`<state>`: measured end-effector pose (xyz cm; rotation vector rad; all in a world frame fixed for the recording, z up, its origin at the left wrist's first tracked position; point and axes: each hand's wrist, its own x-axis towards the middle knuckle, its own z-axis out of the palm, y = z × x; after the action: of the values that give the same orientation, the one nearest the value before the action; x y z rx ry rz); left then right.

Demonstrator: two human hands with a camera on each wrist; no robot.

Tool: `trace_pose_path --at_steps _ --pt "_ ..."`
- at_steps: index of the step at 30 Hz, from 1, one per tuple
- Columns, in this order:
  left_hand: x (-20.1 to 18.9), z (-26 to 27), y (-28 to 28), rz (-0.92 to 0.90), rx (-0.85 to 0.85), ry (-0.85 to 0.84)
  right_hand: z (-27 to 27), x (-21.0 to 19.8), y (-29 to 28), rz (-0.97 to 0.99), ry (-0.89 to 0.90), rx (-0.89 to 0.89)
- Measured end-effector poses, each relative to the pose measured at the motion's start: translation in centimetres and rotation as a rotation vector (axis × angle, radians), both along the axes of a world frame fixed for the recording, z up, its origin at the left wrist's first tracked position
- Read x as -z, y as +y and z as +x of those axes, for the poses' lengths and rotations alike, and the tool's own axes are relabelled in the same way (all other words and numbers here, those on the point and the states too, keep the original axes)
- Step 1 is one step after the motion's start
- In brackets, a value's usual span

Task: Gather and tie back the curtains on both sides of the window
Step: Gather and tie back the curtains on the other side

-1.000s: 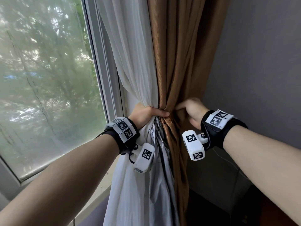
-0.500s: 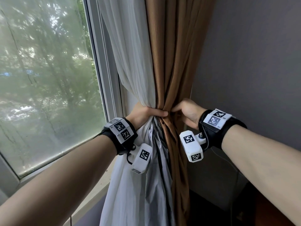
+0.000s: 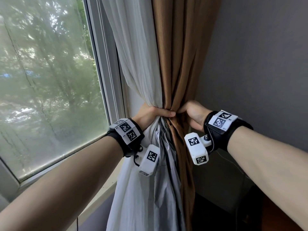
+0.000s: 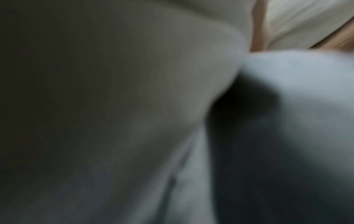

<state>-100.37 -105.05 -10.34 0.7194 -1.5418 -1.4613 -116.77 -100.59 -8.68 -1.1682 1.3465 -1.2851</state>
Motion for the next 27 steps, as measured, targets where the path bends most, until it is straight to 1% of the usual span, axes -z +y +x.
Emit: trace_pose_path --at_steps 4,8,11,14,16,18,20,22,23,24,25,27 --pt "-0.1 0.2 -0.5 0.034 0.033 -0.044 -0.3 0.2 0.2 0.035 -0.061 -0.026" --pt "-0.3 0.2 -0.9 0.027 0.038 -0.079 -0.5 0.2 0.4 0.028 -0.06 -0.041" --pt "-0.2 -0.1 -1.0 0.026 -0.007 -0.085 -0.5 -0.1 0.3 -0.028 -0.013 0.02" --pt "-0.1 -0.1 -1.3 0.036 -0.05 -0.092 -1.1 -0.1 0.2 -0.107 0.114 0.13" --pt "0.0 -0.1 -1.5 0.04 -0.059 -0.086 -1.5 -0.2 0.5 -0.089 0.134 0.155" --pt "0.0 -0.2 -1.2 0.032 -0.027 -0.085 -1.8 -0.8 1.2 -0.059 0.058 0.175" --pt "0.0 -0.3 -0.7 0.01 0.021 -0.076 -2.0 -1.4 2.0 -0.046 -0.095 0.174" --pt "-0.1 -0.2 -0.3 0.007 0.056 -0.081 -2.6 -1.3 2.5 0.024 -0.327 0.099" --pt "0.0 -0.1 -0.1 0.011 0.077 -0.091 -2.6 -1.0 2.7 0.061 -0.403 0.027" --pt "0.0 0.0 0.1 0.013 0.098 -0.097 -2.3 -0.8 2.8 0.088 -0.438 -0.054" --pt "0.0 0.1 0.3 0.016 0.121 -0.101 -2.1 -0.6 2.7 0.12 -0.435 -0.125" --pt "0.0 0.4 0.4 0.012 0.141 -0.109 -1.5 -0.3 2.3 0.184 -0.413 -0.198"
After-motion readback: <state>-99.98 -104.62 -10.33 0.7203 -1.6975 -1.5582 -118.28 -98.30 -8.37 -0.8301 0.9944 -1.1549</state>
